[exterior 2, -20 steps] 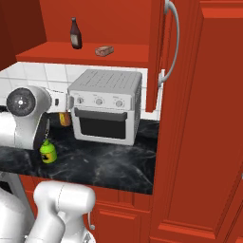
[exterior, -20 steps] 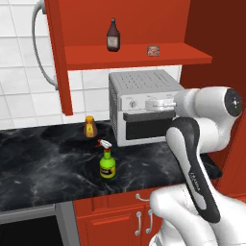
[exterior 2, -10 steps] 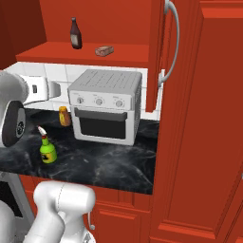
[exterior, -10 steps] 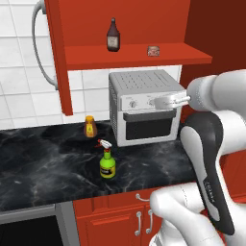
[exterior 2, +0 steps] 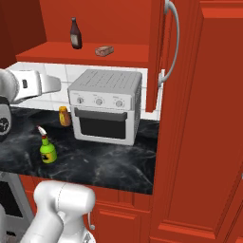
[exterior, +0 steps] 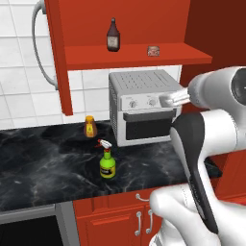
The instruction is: Pick the bar soap and spray from the cabinet and place them on the counter.
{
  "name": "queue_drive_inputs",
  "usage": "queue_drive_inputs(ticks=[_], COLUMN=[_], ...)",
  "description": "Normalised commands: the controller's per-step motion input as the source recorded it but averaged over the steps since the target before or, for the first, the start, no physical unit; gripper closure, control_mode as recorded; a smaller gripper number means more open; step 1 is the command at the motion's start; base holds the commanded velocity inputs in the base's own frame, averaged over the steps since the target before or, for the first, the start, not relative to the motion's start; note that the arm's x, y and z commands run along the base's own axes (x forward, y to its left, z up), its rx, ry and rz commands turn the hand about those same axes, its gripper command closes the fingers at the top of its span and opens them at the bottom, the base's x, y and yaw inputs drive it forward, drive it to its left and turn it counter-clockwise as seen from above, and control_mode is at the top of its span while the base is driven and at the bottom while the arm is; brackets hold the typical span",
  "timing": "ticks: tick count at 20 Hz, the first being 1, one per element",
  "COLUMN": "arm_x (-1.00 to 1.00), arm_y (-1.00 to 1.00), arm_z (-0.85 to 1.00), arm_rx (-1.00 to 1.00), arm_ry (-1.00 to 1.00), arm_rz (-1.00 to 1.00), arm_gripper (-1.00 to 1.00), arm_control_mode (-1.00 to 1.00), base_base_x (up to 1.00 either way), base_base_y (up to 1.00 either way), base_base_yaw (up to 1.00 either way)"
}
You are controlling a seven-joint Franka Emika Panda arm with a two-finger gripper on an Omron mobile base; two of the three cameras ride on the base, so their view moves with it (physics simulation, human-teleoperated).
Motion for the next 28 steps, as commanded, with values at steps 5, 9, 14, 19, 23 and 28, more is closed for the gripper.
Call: queue_drive_inputs(ticks=[5,9,14,19,23,28], arm_x=[0.00,0.05,0.03,0.17,0.32,0.27], arm_y=[-0.43,-0.34,-0.04,-0.09,-0.23,-0.09], arm_z=[0.43,0.07,-0.10,-0.07,0.00,0.08], arm_rx=[-0.01,0.03,0.01,0.00,0.11,0.17], arm_ry=[0.13,0.10,-0.02,-0.11,-0.09,-0.06], arm_rz=[-0.26,-0.24,-0.04,0.00,0.00,0.00], arm_gripper=[-1.00,-1.00,-1.00,-1.00,-1.00,-1.00], arm_control_mode=[-1.00,-1.00,-1.00,-1.00,-1.00,-1.00], base_base_x=[0.00,0.00,0.00,0.00,0.00,0.00], base_base_y=[0.00,0.00,0.00,0.00,0.00,0.00], base_base_yaw=[0.00,0.00,0.00,0.00,0.00,0.00])
